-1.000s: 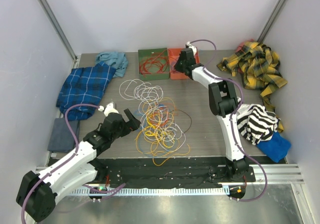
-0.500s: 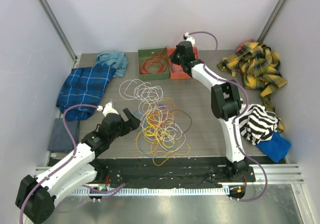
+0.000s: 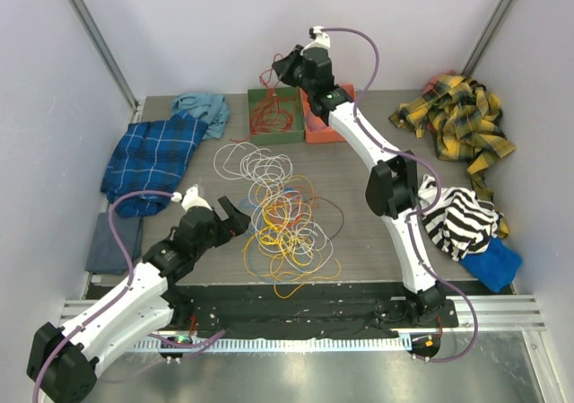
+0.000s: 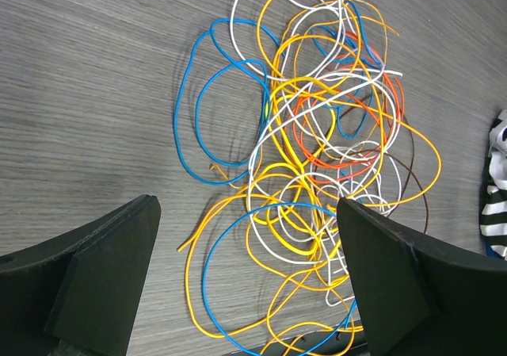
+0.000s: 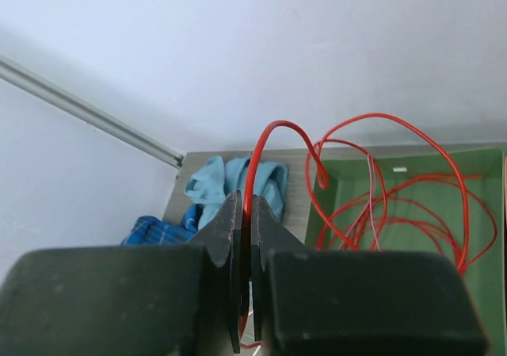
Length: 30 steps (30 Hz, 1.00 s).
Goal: Untangle the cables
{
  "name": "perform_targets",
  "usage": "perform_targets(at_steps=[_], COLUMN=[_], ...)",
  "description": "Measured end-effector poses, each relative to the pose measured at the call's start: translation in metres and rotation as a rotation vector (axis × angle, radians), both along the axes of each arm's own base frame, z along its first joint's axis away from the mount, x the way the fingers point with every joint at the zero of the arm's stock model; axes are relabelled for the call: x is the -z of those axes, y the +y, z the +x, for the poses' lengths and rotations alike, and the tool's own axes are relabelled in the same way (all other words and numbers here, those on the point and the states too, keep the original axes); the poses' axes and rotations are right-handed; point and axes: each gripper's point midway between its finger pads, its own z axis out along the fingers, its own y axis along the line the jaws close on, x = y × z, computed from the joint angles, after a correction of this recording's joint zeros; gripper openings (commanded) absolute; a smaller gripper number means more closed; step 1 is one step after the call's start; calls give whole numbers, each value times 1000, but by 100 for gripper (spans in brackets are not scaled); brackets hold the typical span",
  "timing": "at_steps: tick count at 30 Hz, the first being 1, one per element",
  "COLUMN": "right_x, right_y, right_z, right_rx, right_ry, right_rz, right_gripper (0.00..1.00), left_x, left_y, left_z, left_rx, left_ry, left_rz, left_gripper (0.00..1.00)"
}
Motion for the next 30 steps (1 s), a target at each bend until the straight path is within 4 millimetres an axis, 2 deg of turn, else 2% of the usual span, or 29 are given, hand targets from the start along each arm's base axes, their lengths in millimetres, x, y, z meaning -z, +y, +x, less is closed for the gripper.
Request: perform_targets(at_steps=[2, 7, 8, 9, 10, 13, 15, 19, 23, 25, 30], right_x=[16, 73, 86, 96, 108, 131, 139, 148, 148, 136, 86], right_y=[3, 6, 6, 5, 3, -2, -5, -12, -25, -32, -53], right_z=[3, 10, 11, 11, 11, 9, 8, 7, -3, -8, -24], right_rx=[-2, 3, 6, 9, 14, 20, 28, 57, 92, 111, 165], right_ry=[23, 118, 139, 157, 176, 216, 231, 235, 248, 242, 198], right_rz=[-5, -54, -67, -81, -96, -143, -172, -224, -282, -304, -324], right_gripper=[1, 1, 8, 19, 43, 65, 72, 93, 95, 95, 93], left_x=[-2, -2, -1, 0, 0, 1, 1, 1, 1, 1, 0], left_y=[0, 1, 1, 2, 2, 2, 2, 2, 2, 2, 2], left_z=[0, -1, -1, -1, -2, -2, -2, -2, -2, -2, -2], left_rx=[-2, -2, -2, -2, -2, -3, -3, -4, -5, -6, -8], left_ry=[-6, -10, -9, -7, -5, -4, -4, -4, -5, -4, -2], left_rz=[-3, -4, -4, -2, -1, 0, 0, 0, 0, -1, -6], left_gripper=[100, 100, 100, 100, 100, 100, 100, 100, 100, 100, 100])
